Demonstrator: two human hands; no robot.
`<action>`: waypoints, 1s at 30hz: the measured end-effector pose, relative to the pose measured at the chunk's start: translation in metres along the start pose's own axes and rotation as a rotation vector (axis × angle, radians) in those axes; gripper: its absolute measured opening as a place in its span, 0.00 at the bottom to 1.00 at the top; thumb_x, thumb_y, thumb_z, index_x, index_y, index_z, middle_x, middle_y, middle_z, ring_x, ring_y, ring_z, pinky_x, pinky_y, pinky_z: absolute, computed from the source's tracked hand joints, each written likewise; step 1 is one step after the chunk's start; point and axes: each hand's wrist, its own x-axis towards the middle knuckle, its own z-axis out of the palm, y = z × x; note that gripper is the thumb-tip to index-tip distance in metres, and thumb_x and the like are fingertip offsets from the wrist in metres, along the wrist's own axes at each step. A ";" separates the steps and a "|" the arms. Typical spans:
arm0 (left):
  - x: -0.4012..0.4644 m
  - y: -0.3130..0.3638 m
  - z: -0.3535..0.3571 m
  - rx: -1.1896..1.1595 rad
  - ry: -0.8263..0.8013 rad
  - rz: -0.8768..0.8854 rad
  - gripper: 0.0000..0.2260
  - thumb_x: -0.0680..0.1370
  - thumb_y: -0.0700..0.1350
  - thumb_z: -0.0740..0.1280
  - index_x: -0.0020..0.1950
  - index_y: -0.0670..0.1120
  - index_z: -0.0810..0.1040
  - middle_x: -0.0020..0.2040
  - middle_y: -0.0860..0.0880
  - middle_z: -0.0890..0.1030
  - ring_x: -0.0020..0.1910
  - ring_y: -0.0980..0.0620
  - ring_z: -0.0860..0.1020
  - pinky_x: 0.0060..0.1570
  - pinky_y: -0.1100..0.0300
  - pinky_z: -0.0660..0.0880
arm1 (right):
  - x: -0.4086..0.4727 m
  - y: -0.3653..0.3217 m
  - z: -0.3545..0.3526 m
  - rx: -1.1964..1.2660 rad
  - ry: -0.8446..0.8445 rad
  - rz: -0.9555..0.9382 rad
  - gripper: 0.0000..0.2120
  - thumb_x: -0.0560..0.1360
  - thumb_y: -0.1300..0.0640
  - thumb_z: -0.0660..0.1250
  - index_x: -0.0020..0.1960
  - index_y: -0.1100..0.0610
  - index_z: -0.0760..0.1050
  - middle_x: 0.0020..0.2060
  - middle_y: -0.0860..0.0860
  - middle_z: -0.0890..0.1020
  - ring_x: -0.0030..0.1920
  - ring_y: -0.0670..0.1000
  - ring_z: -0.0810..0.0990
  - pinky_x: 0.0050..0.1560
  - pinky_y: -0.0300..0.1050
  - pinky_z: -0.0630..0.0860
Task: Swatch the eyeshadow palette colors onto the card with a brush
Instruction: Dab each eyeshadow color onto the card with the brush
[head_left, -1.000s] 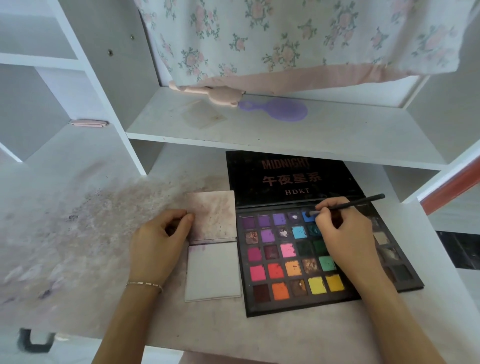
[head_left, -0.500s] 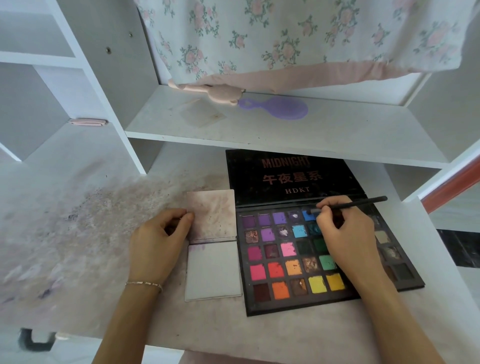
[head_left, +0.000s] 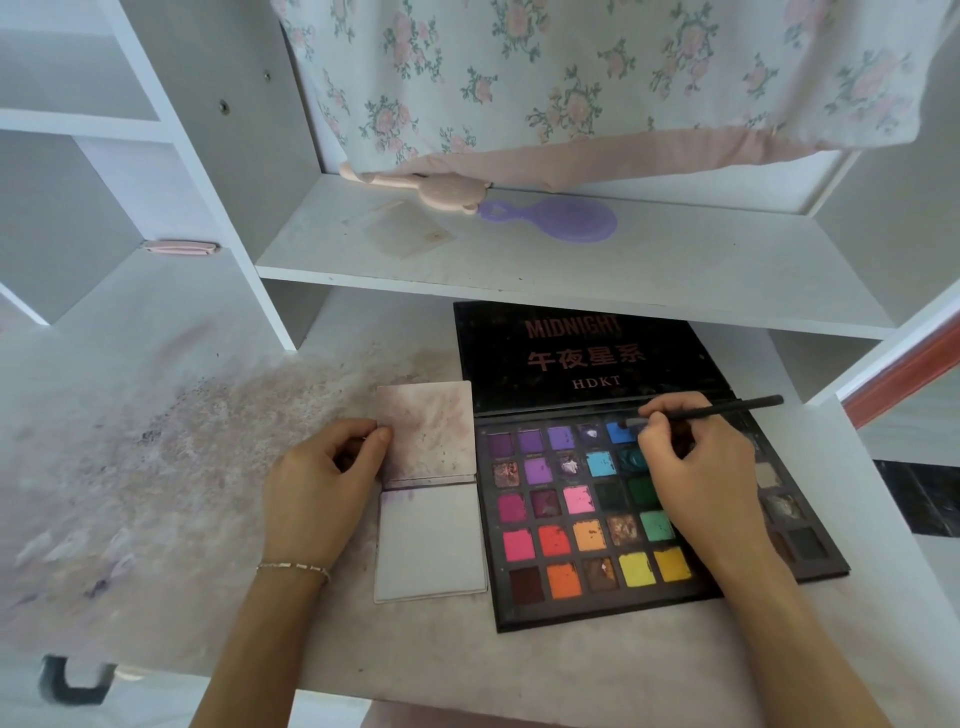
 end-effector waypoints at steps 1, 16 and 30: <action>0.000 0.000 0.000 0.001 0.000 -0.001 0.04 0.73 0.45 0.69 0.39 0.55 0.79 0.35 0.55 0.80 0.37 0.54 0.77 0.41 0.61 0.71 | -0.001 -0.003 0.000 0.012 -0.003 -0.013 0.13 0.75 0.64 0.62 0.41 0.46 0.68 0.36 0.41 0.75 0.41 0.30 0.75 0.33 0.24 0.70; -0.001 0.003 -0.002 0.009 -0.015 -0.002 0.03 0.73 0.46 0.68 0.41 0.50 0.82 0.36 0.54 0.81 0.37 0.55 0.78 0.40 0.61 0.73 | -0.046 -0.063 0.058 0.260 -0.356 -0.124 0.07 0.73 0.57 0.64 0.41 0.46 0.72 0.36 0.47 0.79 0.33 0.45 0.77 0.32 0.38 0.74; 0.000 0.003 -0.002 -0.012 -0.004 -0.015 0.03 0.72 0.47 0.69 0.40 0.53 0.81 0.32 0.61 0.78 0.35 0.62 0.77 0.38 0.65 0.73 | -0.046 -0.068 0.074 0.219 -0.454 -0.112 0.11 0.72 0.58 0.65 0.40 0.42 0.72 0.36 0.44 0.80 0.40 0.43 0.78 0.40 0.35 0.77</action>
